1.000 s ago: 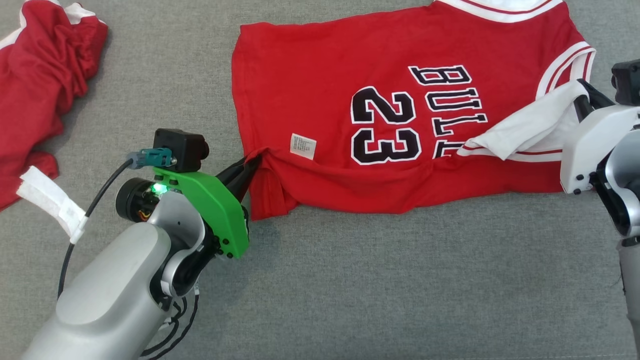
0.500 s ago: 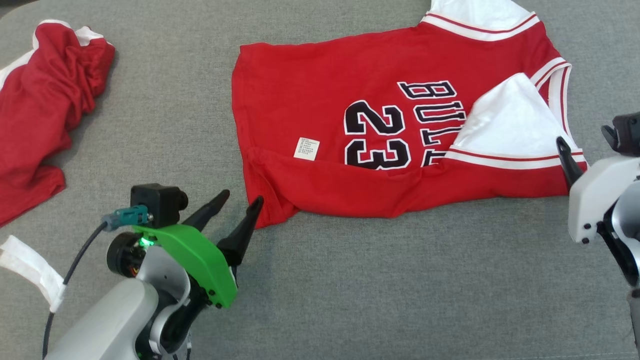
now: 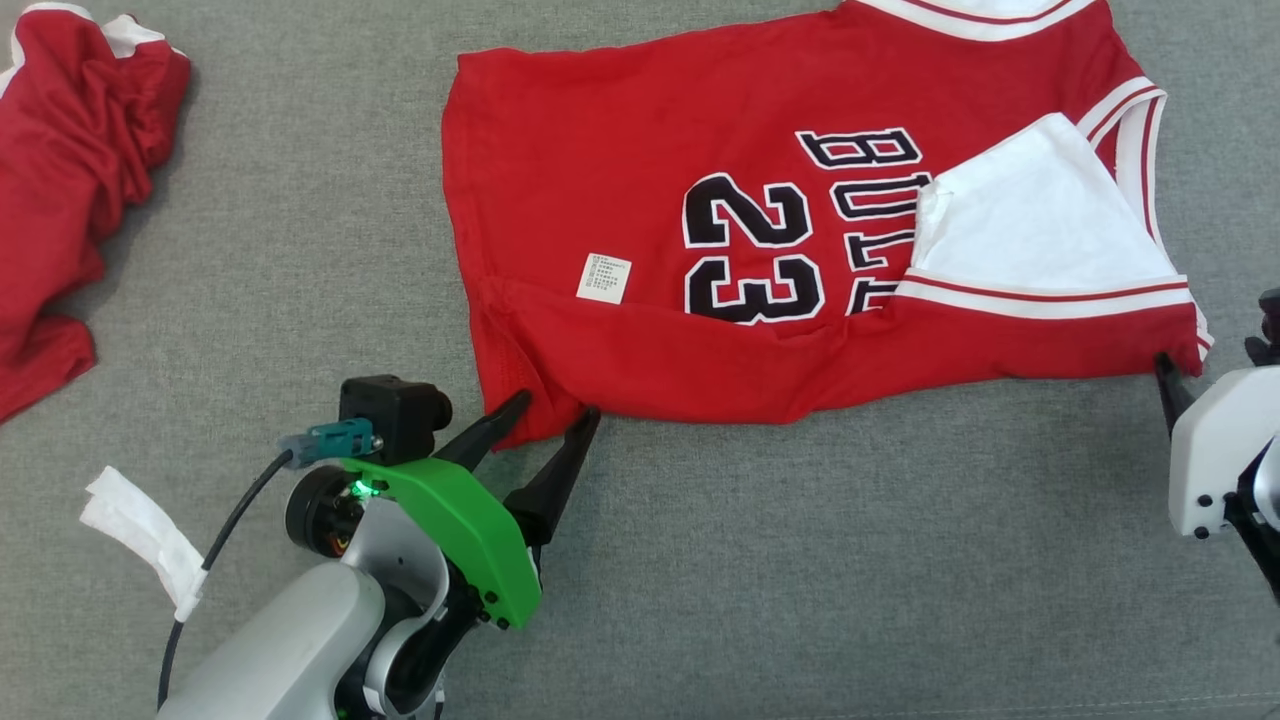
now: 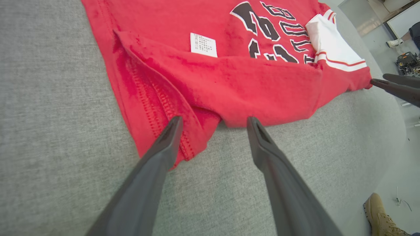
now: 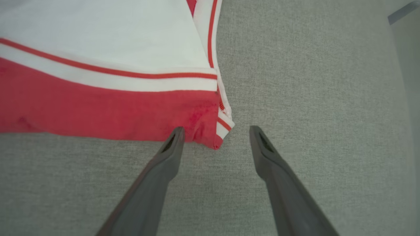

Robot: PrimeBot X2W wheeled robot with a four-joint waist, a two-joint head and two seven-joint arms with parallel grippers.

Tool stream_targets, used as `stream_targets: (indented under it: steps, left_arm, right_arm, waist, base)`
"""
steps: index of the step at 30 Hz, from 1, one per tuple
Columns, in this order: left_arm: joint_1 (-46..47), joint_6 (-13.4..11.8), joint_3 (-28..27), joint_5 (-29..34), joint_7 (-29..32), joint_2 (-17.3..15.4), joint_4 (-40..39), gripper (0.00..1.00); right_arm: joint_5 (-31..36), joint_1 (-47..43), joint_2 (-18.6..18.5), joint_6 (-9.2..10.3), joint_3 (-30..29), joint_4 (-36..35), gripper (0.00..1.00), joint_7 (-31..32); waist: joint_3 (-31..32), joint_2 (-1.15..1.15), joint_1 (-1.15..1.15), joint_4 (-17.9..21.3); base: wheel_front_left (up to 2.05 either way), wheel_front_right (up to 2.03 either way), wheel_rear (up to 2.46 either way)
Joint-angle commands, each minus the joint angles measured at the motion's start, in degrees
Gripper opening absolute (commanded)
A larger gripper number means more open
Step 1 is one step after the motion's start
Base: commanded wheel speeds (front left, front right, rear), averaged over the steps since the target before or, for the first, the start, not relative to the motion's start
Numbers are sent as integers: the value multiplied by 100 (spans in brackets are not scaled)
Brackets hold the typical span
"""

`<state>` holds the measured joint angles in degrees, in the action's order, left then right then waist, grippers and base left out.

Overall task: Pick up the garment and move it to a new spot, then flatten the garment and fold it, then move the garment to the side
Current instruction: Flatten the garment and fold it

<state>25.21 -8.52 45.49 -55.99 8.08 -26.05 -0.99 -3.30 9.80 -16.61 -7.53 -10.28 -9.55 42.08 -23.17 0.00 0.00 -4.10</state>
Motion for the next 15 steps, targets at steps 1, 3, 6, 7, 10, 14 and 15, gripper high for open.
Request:
stream_targets:
  steps: [1,3,6,7,10,14,15]
  left_arm:
    - [63,4,12,80,5,-3,78,100]
    - [46,10,58,73,29,47,134,100]
    - [20,43,101,69,31,63,212,100]
    - [24,38,97,67,22,69,243,100]
    - [110,-24,51,124,-23,58,342,100]
    - [141,-75,-9,162,-87,-30,438,100]
    - [132,-77,-33,125,-88,-55,444,100]
  right_arm:
    - [40,59,23,8,40,51,100,11]
    - [7,77,104,8,84,144,100,-8]
    - [0,96,163,8,108,223,100,-25]
    - [-5,105,200,8,111,251,100,-27]
    - [18,109,233,8,96,323,100,-67]
    - [60,116,268,8,92,398,100,-105]
    - [65,122,274,8,87,403,100,-112]
  waist:
    - [-31,0,0,-15]
    - [-28,0,0,-20]
    - [-25,0,0,-24]
    - [-25,0,0,-24]
    - [-33,0,0,-18]
    - [-46,0,0,-4]
    - [-57,0,0,-4]
  base:
    - [0,0,0]
    - [0,0,0]
    - [0,0,0]
    - [0,0,0]
    - [0,0,0]
    - [0,0,0]
    - [0,0,0]
